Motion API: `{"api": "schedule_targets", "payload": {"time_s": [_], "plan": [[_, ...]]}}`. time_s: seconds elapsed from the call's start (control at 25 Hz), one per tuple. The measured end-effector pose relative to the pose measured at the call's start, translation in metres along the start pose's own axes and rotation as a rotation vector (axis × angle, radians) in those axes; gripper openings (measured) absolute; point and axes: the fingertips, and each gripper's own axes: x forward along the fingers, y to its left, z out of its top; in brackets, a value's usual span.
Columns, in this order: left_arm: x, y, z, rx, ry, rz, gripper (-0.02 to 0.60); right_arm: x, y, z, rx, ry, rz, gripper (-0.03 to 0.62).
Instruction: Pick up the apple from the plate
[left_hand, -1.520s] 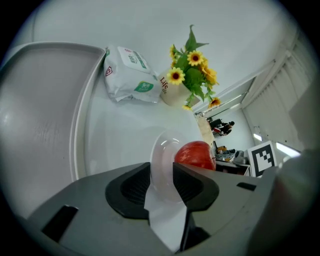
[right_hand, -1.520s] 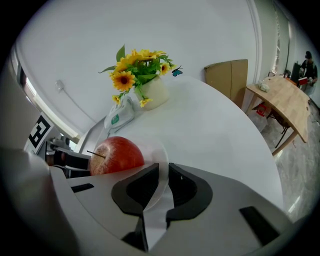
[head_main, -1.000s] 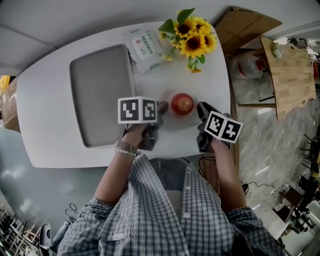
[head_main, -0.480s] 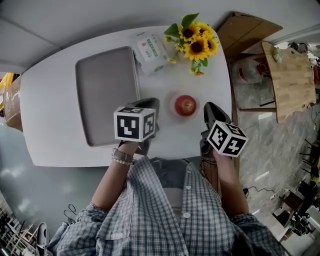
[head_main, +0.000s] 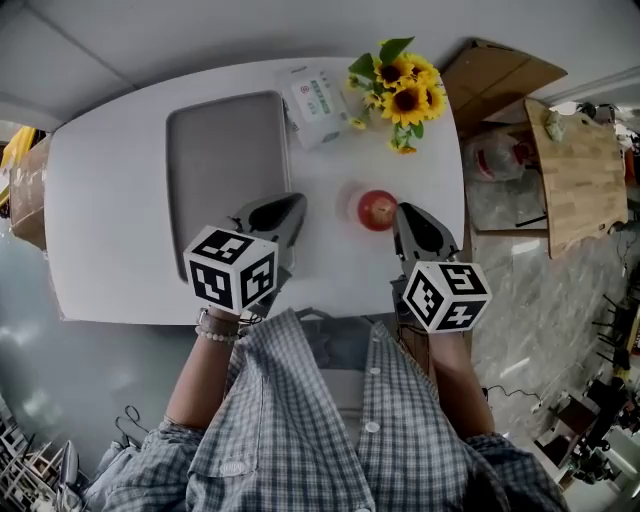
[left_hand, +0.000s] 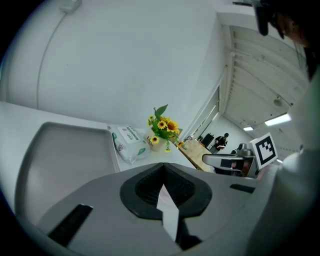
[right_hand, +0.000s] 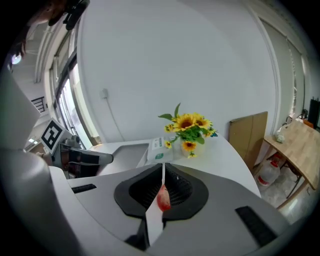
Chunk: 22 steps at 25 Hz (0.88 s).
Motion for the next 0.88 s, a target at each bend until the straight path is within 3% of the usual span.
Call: {"api": "schedule_targets", "payload": {"time_s": [0.16, 0.28, 0.88], "plan": [[-0.025, 0.000, 0.006, 0.090, -0.046, 0.042, 0.009, 0.000, 0.030, 0.013, -0.069, -0.031, 0.062, 0.032], [-0.040, 0.000, 0.004, 0.116, -0.057, 0.051, 0.009, 0.004, 0.048, 0.014, -0.144, -0.027, 0.084, 0.032], [-0.096, 0.024, 0.010, 0.095, -0.159, 0.167, 0.009, 0.020, 0.117, 0.021, -0.246, -0.041, 0.231, 0.032]]}}
